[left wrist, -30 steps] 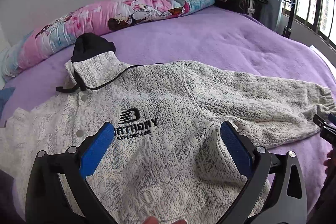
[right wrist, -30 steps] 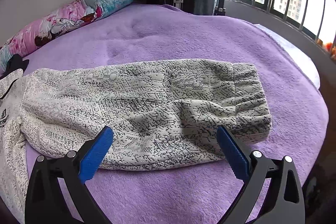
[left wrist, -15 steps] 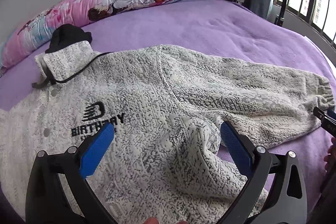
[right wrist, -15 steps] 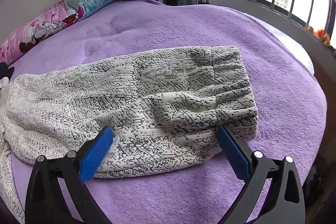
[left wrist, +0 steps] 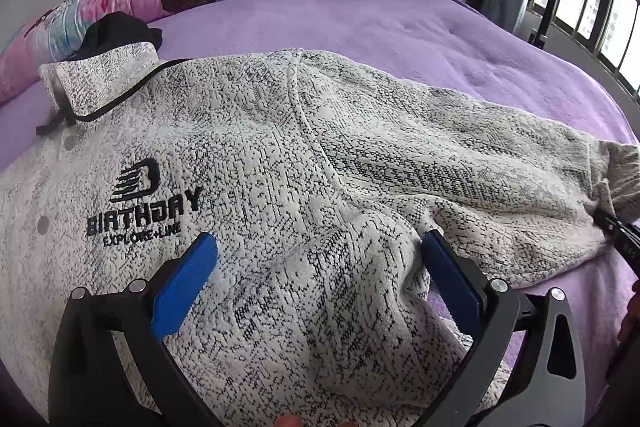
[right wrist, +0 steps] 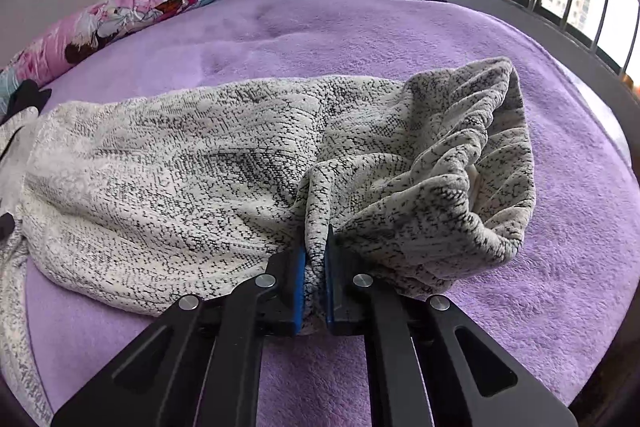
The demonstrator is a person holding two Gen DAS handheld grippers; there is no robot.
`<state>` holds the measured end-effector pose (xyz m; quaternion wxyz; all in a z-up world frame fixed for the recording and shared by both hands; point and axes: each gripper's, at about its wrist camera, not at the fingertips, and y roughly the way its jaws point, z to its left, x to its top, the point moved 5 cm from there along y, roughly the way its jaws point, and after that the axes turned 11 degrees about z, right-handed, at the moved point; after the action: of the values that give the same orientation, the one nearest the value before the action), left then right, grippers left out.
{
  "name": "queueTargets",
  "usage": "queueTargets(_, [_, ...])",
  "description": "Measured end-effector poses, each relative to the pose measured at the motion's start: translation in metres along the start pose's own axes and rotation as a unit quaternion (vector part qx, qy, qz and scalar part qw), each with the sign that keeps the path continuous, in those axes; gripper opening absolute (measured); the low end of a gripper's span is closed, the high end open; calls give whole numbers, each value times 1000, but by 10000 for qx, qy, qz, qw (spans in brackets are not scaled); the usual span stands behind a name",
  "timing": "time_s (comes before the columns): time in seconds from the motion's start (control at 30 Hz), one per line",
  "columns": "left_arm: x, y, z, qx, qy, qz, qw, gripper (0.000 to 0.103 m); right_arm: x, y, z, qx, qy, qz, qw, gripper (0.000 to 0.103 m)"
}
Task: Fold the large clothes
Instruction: 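Lift the cuff with the right tool and fold it across the jacket body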
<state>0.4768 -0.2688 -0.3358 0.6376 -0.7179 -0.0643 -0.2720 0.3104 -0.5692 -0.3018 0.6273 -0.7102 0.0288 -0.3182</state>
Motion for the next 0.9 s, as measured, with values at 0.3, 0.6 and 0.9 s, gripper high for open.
queueTargets(0.3, [-2,-20,13,-23,-91,-56,9999,97,17,-67,21,230,-166,-596,9978,3])
queueTargets(0.6, [-18,-73,78,64,-333,-253,9991,97,38,-152,103,871,-667,-1167,9871,3])
queueTargets(0.9, [-81,-135,215,513,-1126,-395,9915,97,35,-231,285,1539,-1928,-1519,9571,3])
